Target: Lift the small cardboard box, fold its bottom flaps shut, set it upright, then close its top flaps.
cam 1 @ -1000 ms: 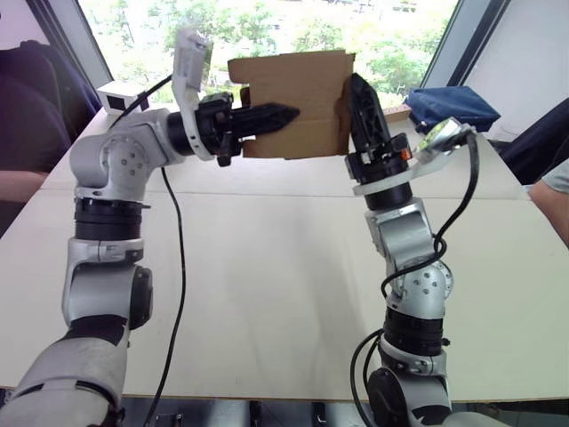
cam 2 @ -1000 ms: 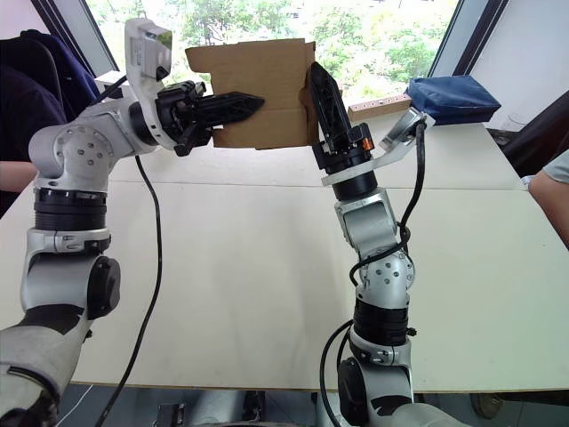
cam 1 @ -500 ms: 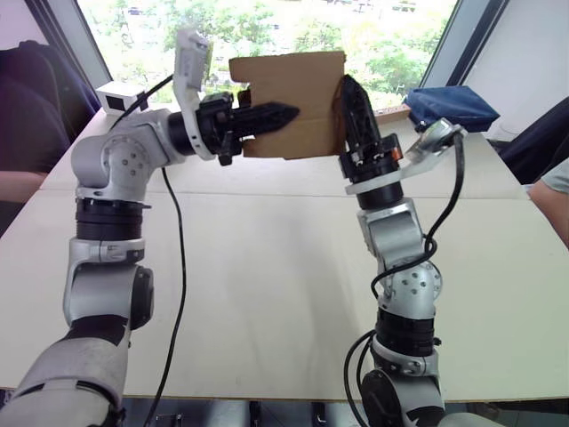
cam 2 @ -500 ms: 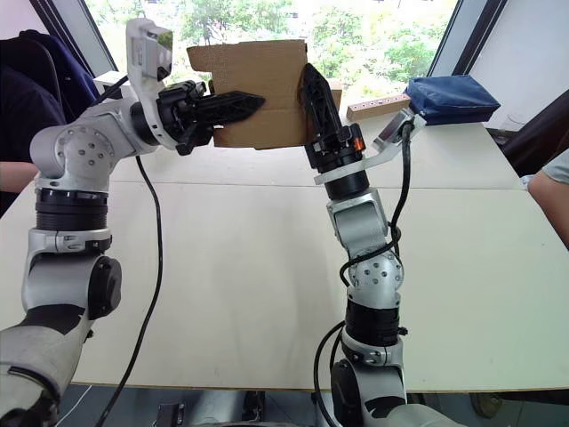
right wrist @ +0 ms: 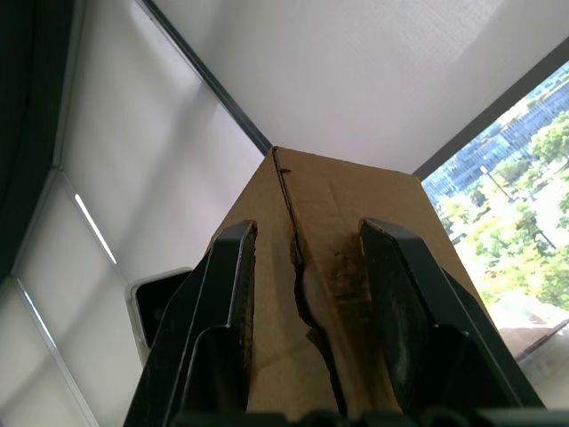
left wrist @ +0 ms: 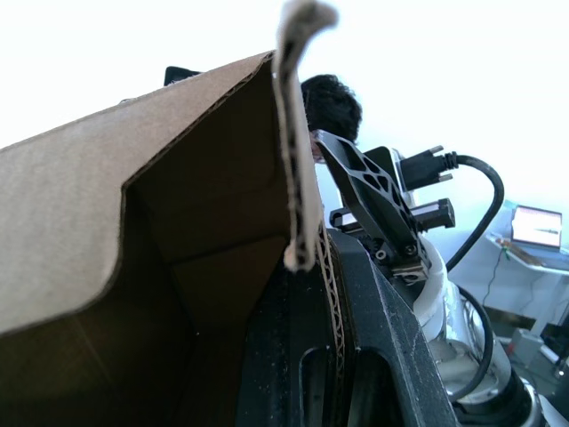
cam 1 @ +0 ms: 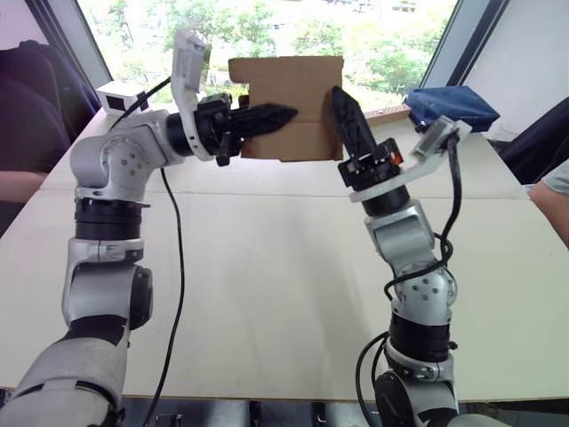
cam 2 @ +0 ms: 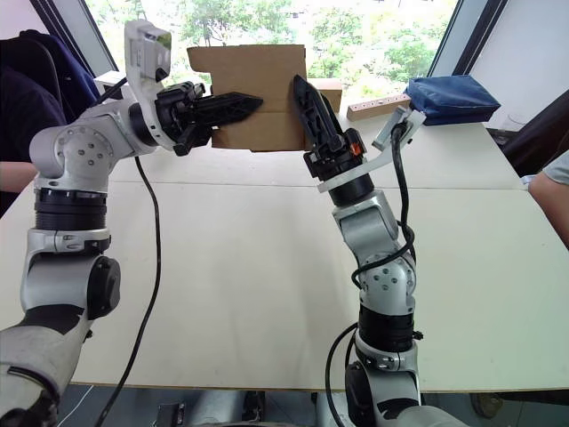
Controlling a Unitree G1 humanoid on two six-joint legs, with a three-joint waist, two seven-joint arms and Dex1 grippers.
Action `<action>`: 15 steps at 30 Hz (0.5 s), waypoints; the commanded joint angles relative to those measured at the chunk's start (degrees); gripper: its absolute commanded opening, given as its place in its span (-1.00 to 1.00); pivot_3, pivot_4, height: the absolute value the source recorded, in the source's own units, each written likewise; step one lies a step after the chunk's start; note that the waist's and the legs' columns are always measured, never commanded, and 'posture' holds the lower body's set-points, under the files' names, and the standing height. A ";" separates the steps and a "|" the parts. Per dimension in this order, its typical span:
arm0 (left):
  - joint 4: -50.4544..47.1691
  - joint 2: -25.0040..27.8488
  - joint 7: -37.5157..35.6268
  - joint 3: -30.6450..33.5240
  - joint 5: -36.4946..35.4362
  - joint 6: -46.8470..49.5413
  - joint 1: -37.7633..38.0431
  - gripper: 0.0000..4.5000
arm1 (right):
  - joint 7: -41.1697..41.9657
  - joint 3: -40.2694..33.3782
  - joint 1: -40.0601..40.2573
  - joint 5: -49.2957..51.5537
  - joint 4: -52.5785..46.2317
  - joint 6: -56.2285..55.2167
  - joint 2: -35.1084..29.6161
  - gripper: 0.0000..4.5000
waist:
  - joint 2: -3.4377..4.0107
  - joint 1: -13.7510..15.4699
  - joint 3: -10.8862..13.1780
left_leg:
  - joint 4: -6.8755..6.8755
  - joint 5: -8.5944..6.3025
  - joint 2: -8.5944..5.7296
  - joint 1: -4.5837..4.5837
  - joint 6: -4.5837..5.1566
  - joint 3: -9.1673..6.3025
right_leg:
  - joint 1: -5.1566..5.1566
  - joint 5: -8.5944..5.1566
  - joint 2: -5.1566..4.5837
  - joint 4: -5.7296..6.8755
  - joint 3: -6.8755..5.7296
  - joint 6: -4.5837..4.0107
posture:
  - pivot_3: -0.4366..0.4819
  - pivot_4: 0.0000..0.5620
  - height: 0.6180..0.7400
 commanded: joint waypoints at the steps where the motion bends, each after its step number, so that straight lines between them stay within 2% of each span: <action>1: -0.97 0.15 0.12 1.01 -0.02 -1.41 -1.34 -1.00 | 0.16 0.65 0.77 1.86 -3.06 1.34 -0.83 -0.17 | 0.00 0.00 0.00 | 0.00 0.00 0.00 0.00 0.00 0.00 | 0.00 0.00 0.00 0.00 0.00 0.00 | -0.05 -0.47 1.00; 15: -0.27 0.08 -0.11 0.98 0.47 -1.72 -1.63 -1.00 | -1.89 0.83 6.57 6.66 -7.94 2.88 -1.44 -0.17 | 0.00 0.08 0.00 | -0.02 0.00 0.00 0.00 0.00 0.00 | 0.00 0.00 0.00 -0.02 0.00 0.00 | -0.05 -0.47 1.00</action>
